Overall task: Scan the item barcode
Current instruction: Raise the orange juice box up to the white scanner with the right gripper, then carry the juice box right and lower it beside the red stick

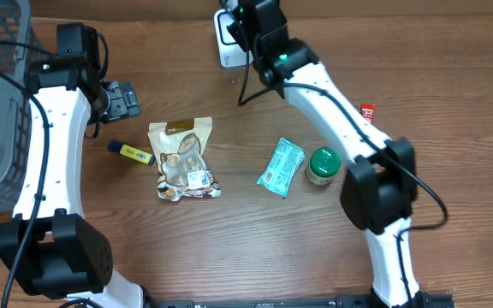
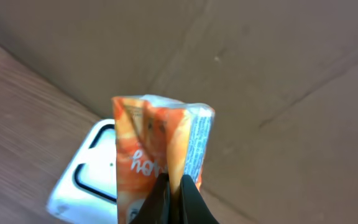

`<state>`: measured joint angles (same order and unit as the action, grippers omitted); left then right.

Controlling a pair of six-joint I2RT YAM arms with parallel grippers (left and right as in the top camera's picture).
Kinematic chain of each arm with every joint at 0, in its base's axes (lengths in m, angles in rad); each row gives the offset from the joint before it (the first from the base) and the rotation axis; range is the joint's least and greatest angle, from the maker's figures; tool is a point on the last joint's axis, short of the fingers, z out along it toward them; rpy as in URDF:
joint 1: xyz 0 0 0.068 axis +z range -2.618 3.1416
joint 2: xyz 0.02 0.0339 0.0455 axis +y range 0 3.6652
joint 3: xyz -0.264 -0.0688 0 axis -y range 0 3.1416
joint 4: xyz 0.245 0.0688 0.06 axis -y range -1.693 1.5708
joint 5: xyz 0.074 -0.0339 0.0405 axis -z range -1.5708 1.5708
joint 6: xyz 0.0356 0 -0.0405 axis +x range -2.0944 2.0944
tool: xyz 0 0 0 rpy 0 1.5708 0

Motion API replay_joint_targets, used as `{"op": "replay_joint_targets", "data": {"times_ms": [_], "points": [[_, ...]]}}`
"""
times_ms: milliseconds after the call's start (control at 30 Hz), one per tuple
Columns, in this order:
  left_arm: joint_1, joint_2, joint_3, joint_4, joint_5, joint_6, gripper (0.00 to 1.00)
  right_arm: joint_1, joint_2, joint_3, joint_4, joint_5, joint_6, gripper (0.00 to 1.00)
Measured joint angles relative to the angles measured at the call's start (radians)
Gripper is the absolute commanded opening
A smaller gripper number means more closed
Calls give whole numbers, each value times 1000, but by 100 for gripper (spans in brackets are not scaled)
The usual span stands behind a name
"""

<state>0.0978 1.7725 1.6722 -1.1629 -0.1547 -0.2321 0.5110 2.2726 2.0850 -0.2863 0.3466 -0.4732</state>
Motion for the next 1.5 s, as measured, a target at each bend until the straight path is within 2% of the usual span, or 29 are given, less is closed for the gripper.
{"op": "replay_joint_targets", "data": {"times_ms": [133, 367, 533, 800, 1000, 1233, 1333, 1500], "points": [[0, 0, 0, 0, 0, 0, 100, 0, 77, 0, 80, 21, -148, 4], [0, 0, 0, 0, 0, 0, 100, 9, 184, 0, 191, 34, -521, 4], [0, 0, 0, 0, 0, 0, 100, 10, 231, 0, 301, 34, -692, 4], [0, 0, 0, 0, 0, 0, 100, 13, 246, 0, 331, 34, -779, 4], [0, 0, 0, 0, 0, 0, 100, 13, 246, 0, 332, 35, -661, 4], [0, 0, 0, 0, 0, 0, 100, 13, 219, 0, 323, 88, -407, 4], [0, 0, 0, -1, 0, 0, 100, 13, 89, -3, 181, 118, -249, 4], [0, 0, 0, 2, 0, 0, 100, -24, -189, 14, -254, 140, 46, 4]]}}
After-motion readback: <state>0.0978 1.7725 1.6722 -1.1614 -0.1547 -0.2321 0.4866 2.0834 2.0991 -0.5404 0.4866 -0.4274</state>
